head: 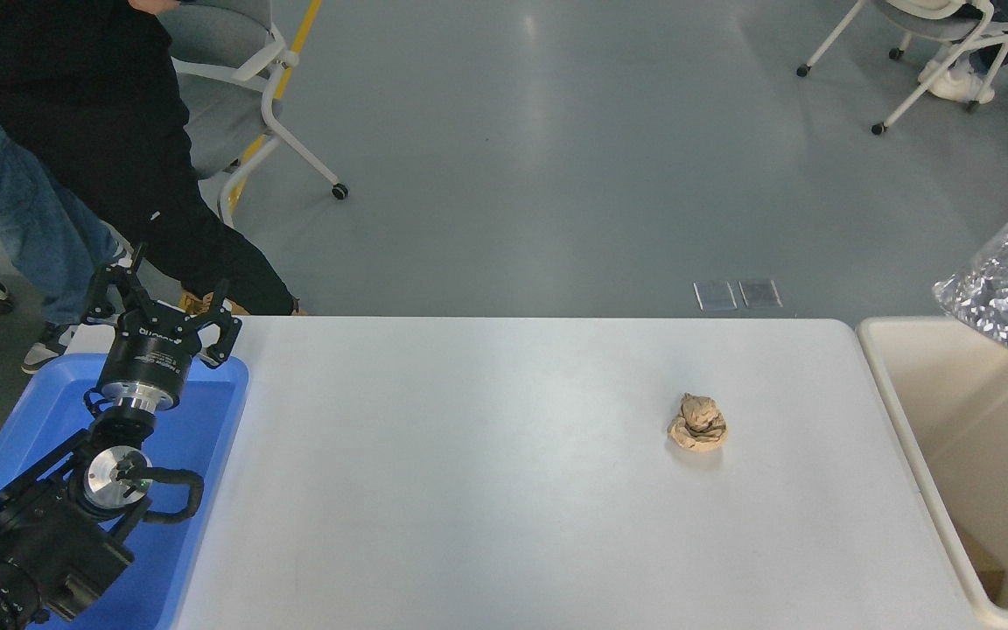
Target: Pick up foil plate and place in dustbin
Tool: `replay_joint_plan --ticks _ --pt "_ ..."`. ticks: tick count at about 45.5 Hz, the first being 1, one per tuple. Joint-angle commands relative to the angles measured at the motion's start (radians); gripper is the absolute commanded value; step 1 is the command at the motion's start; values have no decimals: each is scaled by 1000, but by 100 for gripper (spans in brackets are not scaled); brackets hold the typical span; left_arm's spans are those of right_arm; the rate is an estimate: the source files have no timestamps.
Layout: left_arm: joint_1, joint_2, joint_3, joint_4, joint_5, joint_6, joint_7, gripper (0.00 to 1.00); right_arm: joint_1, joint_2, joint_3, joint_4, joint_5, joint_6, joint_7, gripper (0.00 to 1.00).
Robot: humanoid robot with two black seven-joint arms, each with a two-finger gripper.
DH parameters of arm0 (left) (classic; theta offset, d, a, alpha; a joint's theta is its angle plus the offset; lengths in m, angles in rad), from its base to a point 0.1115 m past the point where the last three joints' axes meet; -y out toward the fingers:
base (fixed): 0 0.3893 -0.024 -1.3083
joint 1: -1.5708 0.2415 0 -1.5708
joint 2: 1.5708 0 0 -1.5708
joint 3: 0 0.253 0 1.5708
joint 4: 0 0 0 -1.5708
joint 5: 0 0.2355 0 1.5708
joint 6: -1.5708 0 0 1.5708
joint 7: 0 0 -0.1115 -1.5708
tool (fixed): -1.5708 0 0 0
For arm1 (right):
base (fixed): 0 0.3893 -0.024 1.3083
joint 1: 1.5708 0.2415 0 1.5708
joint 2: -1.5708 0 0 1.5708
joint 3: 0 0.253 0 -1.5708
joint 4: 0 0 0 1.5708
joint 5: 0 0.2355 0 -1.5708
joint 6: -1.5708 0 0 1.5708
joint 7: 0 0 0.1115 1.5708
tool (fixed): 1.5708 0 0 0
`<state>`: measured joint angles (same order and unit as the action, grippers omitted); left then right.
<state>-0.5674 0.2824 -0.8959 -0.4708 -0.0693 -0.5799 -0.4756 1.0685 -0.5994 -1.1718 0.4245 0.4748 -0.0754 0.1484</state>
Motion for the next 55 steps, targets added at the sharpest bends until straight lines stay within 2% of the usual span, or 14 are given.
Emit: replay_joint_plan --ticks 1,24,25,27,29,30,32,50,55 --pt "0 0 0 0 0 0 0 99 -229 6 234 -136 4 -38 0 0" --pt "0 0 0 0 0 0 0 99 -389 39 336 -199 4 -61 0 0" --pt "0 0 0 0 0 0 0 99 -387 38 336 -199 4 -63 0 5" --pt "0 0 0 0 0 0 0 99 -386 38 336 -199 5 -66 0 43" --pt "0 0 0 0 0 0 -1 99 -384 38 336 -199 5 -70 0 75" --pt "0 0 0 0 0 0 0 99 -384 38 336 -199 5 -73 0 85" --pt "0 0 0 0 0 0 -1 99 -386 39 336 -199 5 -76 0 98" --pt "0 0 0 0 0 -1 0 99 -297 75 333 -197 1 -64 2 100" --pt "0 0 0 0 0 -1 0 99 -156 82 327 -190 -64 -57 2 100"
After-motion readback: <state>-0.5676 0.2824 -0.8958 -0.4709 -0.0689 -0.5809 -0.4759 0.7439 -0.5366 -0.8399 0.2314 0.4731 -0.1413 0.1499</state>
